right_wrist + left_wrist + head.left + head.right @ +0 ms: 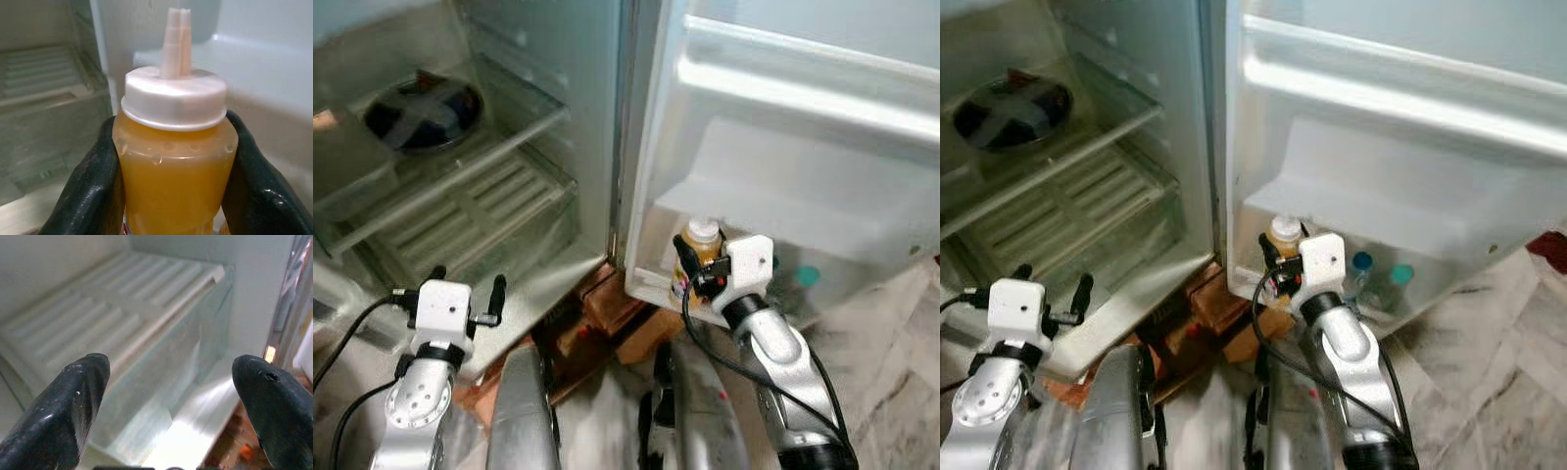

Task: Restocking fridge

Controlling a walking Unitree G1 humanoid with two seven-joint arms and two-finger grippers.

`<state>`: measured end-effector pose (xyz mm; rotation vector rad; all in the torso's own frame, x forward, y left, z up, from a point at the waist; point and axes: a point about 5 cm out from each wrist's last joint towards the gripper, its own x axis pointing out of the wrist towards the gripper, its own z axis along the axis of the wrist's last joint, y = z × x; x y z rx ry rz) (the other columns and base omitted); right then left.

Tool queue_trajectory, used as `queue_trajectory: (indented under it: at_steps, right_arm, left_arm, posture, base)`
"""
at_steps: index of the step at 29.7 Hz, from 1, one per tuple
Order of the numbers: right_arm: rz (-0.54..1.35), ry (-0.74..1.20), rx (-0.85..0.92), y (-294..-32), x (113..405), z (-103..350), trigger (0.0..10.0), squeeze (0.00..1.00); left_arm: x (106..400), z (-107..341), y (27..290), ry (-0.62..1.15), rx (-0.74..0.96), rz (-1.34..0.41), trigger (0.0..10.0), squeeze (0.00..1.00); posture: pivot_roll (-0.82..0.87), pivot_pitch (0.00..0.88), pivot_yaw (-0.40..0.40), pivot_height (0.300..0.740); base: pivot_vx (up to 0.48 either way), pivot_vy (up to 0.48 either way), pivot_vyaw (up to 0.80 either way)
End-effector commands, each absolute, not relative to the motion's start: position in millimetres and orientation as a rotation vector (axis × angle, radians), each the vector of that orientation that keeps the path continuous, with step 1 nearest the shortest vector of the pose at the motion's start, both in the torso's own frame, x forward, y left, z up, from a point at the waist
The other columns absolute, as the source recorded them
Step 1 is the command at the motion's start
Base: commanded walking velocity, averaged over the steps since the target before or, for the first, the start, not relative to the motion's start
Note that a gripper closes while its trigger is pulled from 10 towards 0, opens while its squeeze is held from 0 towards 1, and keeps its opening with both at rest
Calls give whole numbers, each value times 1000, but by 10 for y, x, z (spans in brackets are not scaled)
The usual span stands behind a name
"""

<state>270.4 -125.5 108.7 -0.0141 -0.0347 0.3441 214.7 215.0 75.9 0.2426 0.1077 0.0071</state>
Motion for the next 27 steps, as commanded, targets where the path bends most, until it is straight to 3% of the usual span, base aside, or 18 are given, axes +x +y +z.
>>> queue_trajectory:
  at_steps: [1,27]
  right_arm:
    - [331,-50,-18,-1269,2748,1110,10000,0]
    - [377,-97,-62,-1263,2933,1214,10000,0]
  left_arm:
    - [2131,769,2173,113,246,2,10000,0]
    - [2070,901,2017,39,304,121,10000,0]
  posture:
    - [18,201,-48,555]
    - [41,259,-160,555]
  base:
    - [0,0,0]
    - [0,0,0]
